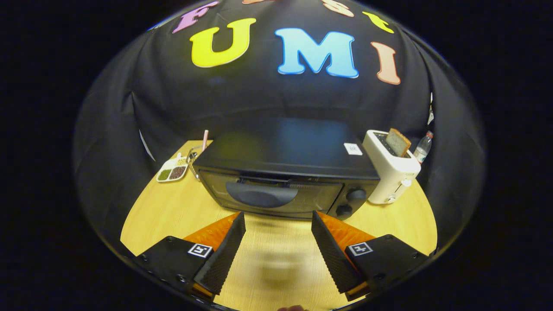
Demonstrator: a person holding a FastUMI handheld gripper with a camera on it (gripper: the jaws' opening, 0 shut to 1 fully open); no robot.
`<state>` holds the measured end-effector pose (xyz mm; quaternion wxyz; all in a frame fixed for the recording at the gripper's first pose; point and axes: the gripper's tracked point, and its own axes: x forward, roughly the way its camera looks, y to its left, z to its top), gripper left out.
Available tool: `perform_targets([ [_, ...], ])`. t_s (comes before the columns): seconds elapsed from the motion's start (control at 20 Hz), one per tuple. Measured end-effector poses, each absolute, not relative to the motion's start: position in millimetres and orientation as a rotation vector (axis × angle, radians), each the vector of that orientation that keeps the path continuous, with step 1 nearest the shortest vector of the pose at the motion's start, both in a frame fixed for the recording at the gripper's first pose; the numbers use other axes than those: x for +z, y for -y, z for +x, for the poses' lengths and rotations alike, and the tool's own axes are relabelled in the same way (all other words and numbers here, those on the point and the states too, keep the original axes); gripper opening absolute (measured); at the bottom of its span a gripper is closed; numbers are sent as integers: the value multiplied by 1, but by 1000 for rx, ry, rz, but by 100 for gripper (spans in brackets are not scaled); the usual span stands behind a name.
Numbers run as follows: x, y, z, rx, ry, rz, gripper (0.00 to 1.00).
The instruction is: Open the toaster oven, put the food inside, and close the toaster oven door.
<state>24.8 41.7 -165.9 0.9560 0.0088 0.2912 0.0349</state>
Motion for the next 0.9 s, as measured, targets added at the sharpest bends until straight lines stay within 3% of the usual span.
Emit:
perform_targets([
  [0.65,39,75,-28,-92,-39,-35,98],
  [0.9,54,115,-74,-163,12,-2,98],
])
